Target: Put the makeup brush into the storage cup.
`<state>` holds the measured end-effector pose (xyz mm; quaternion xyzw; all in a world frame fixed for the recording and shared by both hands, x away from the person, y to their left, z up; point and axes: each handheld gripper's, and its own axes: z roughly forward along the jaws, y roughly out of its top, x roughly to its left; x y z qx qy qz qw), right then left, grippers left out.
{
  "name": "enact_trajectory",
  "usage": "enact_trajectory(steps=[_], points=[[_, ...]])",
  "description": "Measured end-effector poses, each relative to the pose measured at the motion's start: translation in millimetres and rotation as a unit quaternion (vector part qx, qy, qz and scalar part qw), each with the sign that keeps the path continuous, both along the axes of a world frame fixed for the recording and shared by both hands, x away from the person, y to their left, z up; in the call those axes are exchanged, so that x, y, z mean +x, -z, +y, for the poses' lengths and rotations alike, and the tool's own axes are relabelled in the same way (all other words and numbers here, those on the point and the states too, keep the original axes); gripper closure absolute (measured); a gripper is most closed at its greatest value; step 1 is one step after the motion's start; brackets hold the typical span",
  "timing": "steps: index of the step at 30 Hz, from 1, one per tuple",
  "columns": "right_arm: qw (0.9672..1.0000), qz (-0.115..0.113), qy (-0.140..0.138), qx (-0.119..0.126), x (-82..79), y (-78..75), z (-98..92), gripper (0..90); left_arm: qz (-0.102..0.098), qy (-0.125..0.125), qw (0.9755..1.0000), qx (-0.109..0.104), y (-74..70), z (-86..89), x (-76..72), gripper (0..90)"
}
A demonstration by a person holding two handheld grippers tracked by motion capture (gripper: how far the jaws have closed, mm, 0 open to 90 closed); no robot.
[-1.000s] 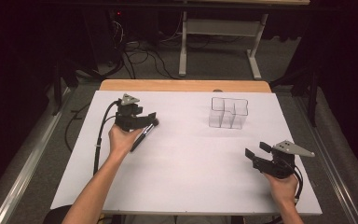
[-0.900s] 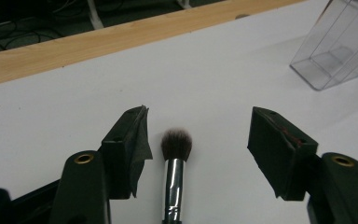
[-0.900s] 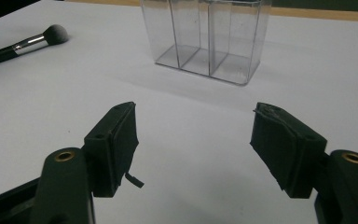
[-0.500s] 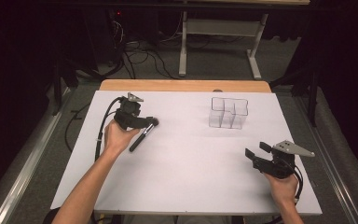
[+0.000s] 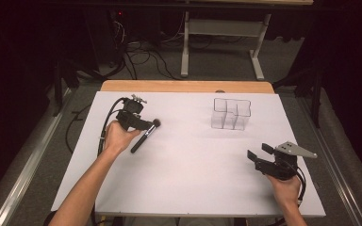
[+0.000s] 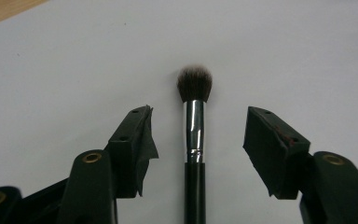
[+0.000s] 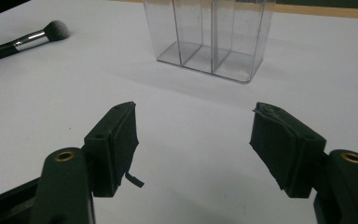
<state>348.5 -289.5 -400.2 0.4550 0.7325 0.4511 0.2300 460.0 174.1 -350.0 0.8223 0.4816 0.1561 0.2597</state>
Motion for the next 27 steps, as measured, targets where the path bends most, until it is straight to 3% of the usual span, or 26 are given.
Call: enact_trajectory(steps=[6, 21, 27], points=[[1.0000, 0.001, 0.002, 0.002, -0.5, -0.2, 0.0, 33.4, 0.024, 0.001, 0.9996, 0.014, 3.3, -1.6, 3.2, 43.4], [0.9999, -0.006, 0.010, -0.004, -0.8, -0.7, -0.3, 33.2, 0.050, -0.006, 0.9981, 0.035, 11.1, 1.7, 9.8, 43.8], [0.9998, -0.008, 0.016, -0.003, -1.4, -1.2, -1.6, 33.3, 0.070, -0.007, 0.9965, 0.045, 14.7, -0.6, 12.8, 44.6]])
